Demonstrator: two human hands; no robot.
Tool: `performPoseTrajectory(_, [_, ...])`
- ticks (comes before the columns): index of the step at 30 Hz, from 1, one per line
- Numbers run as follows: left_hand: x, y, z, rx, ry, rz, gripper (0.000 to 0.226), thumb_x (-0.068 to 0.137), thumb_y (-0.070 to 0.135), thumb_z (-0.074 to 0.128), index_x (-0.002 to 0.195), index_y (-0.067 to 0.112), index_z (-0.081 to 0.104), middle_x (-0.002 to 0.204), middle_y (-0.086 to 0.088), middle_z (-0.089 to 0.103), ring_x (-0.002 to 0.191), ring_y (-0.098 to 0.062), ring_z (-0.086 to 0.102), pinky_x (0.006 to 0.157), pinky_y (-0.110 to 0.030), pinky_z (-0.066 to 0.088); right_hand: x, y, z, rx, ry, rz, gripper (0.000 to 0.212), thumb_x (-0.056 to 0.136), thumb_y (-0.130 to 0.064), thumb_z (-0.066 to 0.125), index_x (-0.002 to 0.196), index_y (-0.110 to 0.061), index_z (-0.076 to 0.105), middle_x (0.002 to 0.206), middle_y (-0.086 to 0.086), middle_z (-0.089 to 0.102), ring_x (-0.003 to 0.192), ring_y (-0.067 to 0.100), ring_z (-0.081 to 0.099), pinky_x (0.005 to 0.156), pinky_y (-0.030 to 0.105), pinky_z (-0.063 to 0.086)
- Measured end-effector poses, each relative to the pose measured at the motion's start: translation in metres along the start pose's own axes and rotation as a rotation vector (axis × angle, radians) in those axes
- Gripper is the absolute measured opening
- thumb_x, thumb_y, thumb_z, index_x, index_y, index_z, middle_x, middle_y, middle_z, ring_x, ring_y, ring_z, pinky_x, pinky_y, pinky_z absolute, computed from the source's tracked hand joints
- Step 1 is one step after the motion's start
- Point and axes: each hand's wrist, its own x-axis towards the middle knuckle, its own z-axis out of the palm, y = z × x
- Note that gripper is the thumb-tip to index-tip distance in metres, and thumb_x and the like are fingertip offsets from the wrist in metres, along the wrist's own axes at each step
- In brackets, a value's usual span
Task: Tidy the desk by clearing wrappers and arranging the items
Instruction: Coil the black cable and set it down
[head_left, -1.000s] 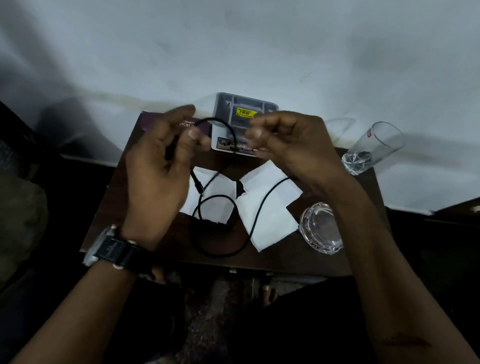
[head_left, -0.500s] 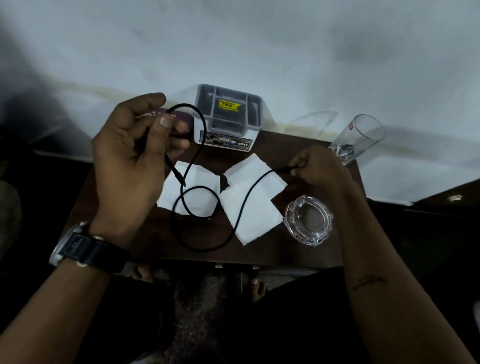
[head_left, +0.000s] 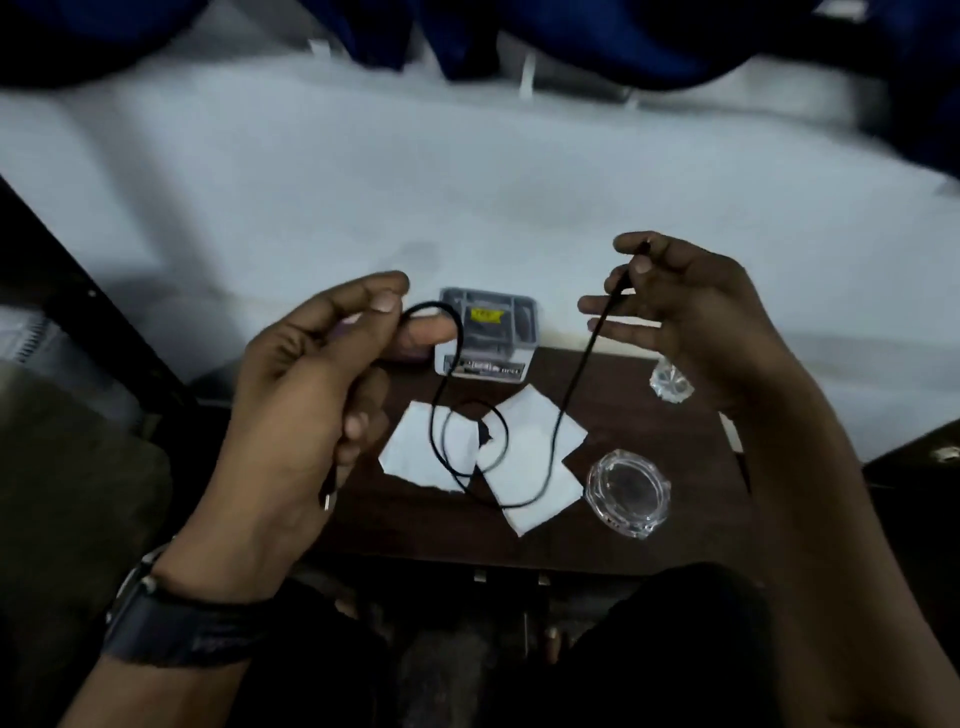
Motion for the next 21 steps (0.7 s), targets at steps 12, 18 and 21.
performPoseTrajectory(12, [-0.033, 0.153, 0.047, -0.145, -0.17, -0.115, 0.013, 0.105, 0.026, 0.057, 0.107, 0.019, 0.067, 0.106, 0.002, 0.082, 0.03, -0.002, 0.033, 0.027, -0.008, 0.025, -0.079, -0.124, 0.106, -0.231, -0.357, -0.194, 0.015, 0.104, -0.021, 0.062, 0.1, -0.01, 0.071, 0.079, -0.009, 0.077, 0.042, -0.005, 0.053, 0.043, 0.004, 0.037])
performPoseTrajectory(18, [-0.057, 0.188, 0.047, 0.148, -0.448, -0.279, 0.055, 0.091, 0.061, 0.053, 0.088, 0.014, 0.082, 0.068, -0.007, 0.075, 0.024, -0.001, 0.028, 0.024, -0.01, 0.019, -0.092, -0.171, 0.1, -0.218, -0.112, -0.36, 0.02, 0.102, -0.022, 0.064, 0.085, -0.017, 0.074, 0.055, -0.009, 0.062, 0.046, -0.003, 0.05, 0.05, 0.006, 0.038])
performPoseTrajectory(21, [-0.063, 0.198, 0.056, -0.017, -0.606, -0.167, 0.048, 0.098, 0.051, 0.048, 0.093, 0.02, 0.084, 0.078, -0.003, 0.079, 0.032, 0.0, 0.038, 0.029, -0.009, 0.027, -0.095, -0.178, 0.102, -0.288, -0.132, -0.384, 0.028, 0.102, -0.03, 0.064, 0.075, -0.03, 0.074, 0.057, -0.009, 0.06, 0.055, 0.001, 0.052, 0.061, 0.014, 0.04])
